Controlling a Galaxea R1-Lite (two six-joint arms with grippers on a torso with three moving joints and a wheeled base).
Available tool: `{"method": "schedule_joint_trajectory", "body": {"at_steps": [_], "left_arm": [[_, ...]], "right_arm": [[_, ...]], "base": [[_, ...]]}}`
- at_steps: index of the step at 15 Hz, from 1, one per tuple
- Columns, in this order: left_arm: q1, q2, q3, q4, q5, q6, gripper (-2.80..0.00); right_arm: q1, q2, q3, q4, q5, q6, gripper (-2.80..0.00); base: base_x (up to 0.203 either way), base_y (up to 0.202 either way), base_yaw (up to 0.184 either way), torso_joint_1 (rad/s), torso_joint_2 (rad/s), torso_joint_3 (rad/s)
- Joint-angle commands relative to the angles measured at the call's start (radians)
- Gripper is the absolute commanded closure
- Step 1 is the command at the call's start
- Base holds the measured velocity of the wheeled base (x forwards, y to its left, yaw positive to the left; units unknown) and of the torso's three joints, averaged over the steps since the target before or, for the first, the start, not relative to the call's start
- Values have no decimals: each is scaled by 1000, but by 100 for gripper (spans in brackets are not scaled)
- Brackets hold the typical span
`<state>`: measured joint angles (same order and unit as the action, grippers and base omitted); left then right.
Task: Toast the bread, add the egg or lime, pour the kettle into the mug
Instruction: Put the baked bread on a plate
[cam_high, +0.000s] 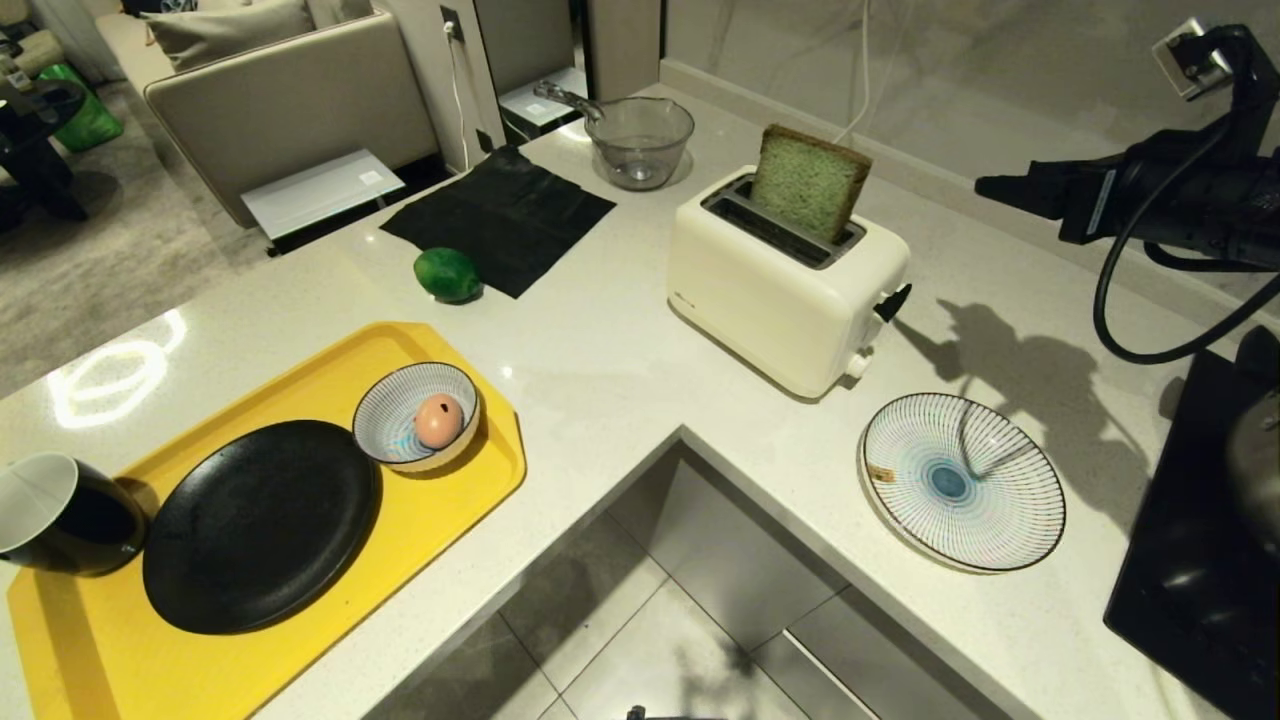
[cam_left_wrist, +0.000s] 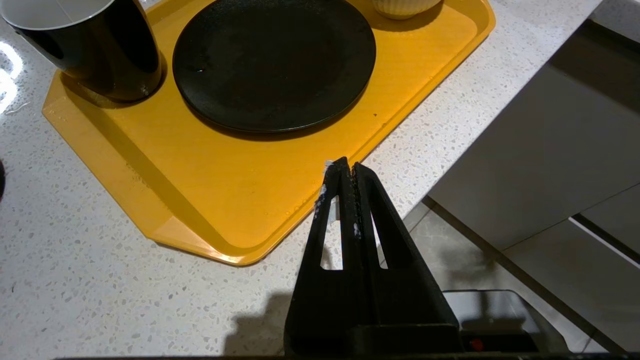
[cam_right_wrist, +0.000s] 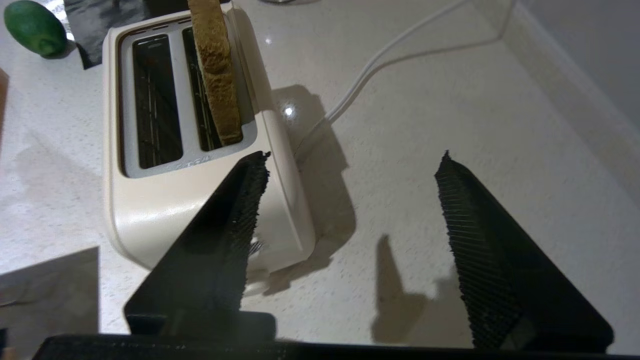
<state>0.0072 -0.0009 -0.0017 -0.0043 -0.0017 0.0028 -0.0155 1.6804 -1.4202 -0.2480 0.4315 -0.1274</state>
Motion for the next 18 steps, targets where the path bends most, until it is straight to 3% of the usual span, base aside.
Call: {"method": "schedule_joint_trajectory", "body": {"at_steps": [1,4,18], "left_arm": [[0,-1,0,0,0,0,0],[0,-1,0,0,0,0,0],[0,-1,0,0,0,0,0]], "right_arm": [[15,37,0,-60,1,-51,-280],[32,74,-5,-113,2,-96,-280],[162,225,-195,-114,17,-92,-280]], "base": [[0,0,0,0,0,0],[0,0,0,0,0,0],[0,0,0,0,0,0]]}}
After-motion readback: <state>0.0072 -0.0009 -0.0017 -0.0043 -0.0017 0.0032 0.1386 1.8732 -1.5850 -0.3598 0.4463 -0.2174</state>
